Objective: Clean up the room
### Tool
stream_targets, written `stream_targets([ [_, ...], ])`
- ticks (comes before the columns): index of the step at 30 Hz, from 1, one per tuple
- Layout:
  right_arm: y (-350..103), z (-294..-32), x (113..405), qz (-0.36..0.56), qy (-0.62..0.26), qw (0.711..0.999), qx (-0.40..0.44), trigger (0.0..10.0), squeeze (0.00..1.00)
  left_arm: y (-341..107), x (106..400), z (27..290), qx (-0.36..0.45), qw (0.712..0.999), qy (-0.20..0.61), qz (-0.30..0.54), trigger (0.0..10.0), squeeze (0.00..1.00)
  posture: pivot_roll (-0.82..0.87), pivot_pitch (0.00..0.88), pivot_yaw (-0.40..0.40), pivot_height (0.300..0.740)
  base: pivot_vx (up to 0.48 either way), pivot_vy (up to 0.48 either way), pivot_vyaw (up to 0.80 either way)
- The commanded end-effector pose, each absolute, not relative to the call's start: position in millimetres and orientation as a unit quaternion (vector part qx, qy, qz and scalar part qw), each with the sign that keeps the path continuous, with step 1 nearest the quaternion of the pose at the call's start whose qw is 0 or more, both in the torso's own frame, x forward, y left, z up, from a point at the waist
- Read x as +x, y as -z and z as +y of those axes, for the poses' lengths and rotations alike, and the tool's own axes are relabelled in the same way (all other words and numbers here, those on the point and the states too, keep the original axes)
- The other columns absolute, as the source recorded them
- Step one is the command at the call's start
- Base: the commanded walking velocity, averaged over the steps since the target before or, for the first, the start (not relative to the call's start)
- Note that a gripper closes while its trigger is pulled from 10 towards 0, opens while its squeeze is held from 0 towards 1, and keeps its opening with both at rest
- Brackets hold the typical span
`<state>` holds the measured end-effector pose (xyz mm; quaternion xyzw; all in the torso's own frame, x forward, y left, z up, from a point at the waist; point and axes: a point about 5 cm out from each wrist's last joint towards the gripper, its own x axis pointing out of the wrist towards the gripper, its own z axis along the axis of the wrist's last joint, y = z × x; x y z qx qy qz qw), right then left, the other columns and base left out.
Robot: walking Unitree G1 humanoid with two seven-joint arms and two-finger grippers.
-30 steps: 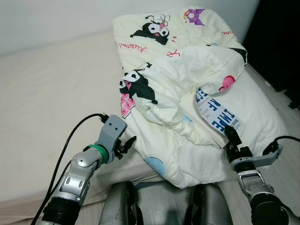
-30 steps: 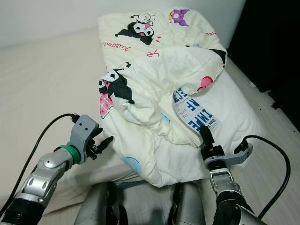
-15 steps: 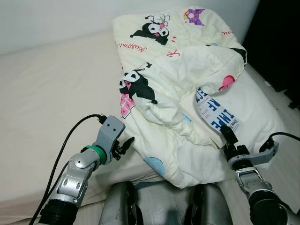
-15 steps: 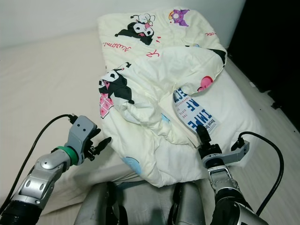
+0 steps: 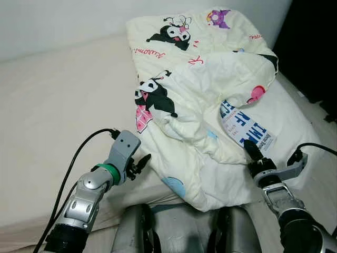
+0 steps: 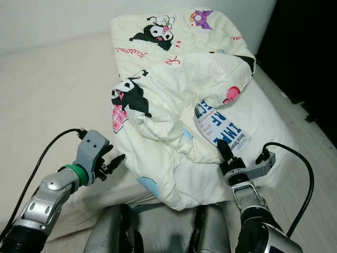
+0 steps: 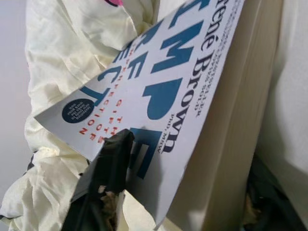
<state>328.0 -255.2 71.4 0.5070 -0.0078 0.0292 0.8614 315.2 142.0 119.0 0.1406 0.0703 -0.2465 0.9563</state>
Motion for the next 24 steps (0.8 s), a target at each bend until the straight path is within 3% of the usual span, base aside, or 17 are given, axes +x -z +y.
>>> stream_targets([
  [1, -66.2, -254.8, 323.6, -0.013, -0.028, 0.861, 0.508, 0.0, 0.0, -110.8, 311.0, 145.3, 0.136, 0.957, 0.242, 0.088, 10.0, 0.0, 0.27, 0.19, 0.192, 0.595, 0.0, 0.0, 0.0],
  [14, -100.9, -283.2, 324.1, -0.16, 0.0, 0.9, 0.406, 0.0, 0.0, -104.7, 312.4, 129.7, 0.118, 0.957, 0.249, 0.088, 10.0, 0.0, 0.2, 0.185, 0.161, 0.595, 0.0, 0.0, 0.0],
  [22, -116.4, -292.9, 327.5, -0.179, 0.014, 0.91, 0.374, 0.0, 0.0, -102.4, 313.9, 123.9, 0.109, 0.958, 0.251, 0.087, 10.0, 0.0, 0.18, 0.178, 0.146, 0.595, 0.0, 0.0, 0.0],
  [24, -122.0, -296.2, 330.5, -0.164, 0.021, 0.925, 0.341, 0.0, 0.0, -101.7, 315.4, 119.1, 0.101, 0.959, 0.25, 0.085, 10.0, 0.0, 0.15, 0.173, 0.129, 0.595, 0.0, 0.0, 0.0],
])
